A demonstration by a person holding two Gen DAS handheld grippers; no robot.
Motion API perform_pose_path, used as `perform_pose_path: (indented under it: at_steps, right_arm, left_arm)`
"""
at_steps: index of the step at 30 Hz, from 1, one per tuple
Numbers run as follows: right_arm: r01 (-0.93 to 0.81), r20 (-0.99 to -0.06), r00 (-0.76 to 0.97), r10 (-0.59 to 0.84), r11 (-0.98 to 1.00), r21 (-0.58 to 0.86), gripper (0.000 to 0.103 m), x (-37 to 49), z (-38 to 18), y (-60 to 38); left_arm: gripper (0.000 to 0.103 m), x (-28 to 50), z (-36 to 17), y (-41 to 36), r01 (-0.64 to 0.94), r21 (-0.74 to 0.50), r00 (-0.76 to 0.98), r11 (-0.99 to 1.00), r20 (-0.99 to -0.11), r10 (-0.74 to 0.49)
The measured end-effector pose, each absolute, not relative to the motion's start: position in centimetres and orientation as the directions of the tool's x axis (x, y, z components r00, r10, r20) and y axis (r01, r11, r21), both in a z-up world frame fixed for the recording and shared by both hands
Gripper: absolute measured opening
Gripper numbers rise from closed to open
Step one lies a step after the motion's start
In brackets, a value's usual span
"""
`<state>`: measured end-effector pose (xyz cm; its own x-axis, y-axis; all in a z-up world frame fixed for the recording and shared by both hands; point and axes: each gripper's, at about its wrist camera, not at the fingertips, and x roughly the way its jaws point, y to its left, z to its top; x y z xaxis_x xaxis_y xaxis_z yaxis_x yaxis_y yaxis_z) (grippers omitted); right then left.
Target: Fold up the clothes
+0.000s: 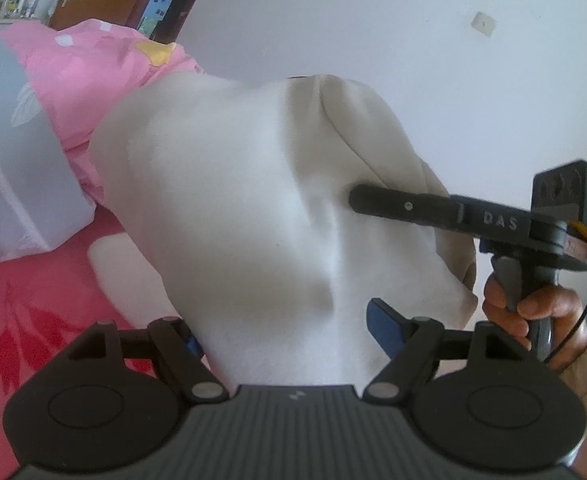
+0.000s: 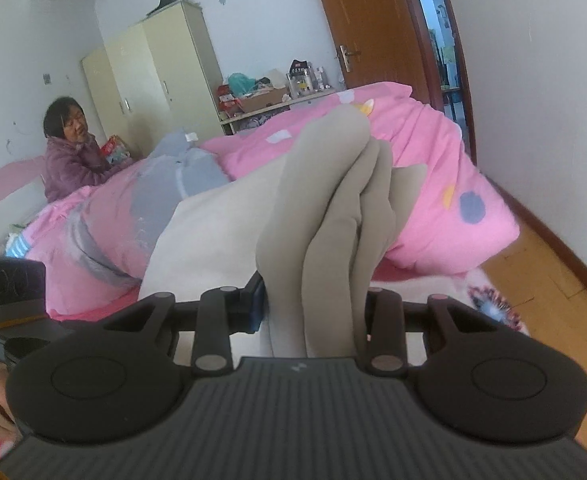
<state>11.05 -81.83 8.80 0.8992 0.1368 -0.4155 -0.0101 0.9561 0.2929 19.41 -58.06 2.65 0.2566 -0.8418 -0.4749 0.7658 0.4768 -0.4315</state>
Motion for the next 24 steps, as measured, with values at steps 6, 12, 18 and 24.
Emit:
perform_pose_path:
  at_steps: [6, 12, 18, 24]
  right_arm:
    - [0.019, -0.428, 0.896, 0.114, 0.956, 0.293, 0.034, 12.9, 6.7, -84.2]
    - [0.009, -0.468, 0.876, 0.118, 0.965, 0.260, 0.034, 14.5, 4.2, -85.6]
    - [0.008, -0.499, 0.857, 0.126, 0.966, 0.258, 0.034, 16.3, 0.8, -86.4]
    - [-0.011, -0.496, 0.857, 0.142, 0.966, 0.257, 0.034, 17.4, -0.8, -86.9]
  left_arm:
    - [0.079, 21.2, 0.4, -60.3, 0.747, -0.462, 0.246, 0.477, -0.475, -0.845]
    - [0.079, 22.7, -3.0, -62.1, 0.738, -0.468, 0.229, 0.485, -0.503, -0.834]
    - [0.079, 24.0, -5.8, -63.2, 0.724, -0.470, 0.225, 0.505, -0.530, -0.817]
    - [0.080, 23.9, -7.3, -63.3, 0.742, -0.470, 0.204, 0.478, -0.521, -0.829]
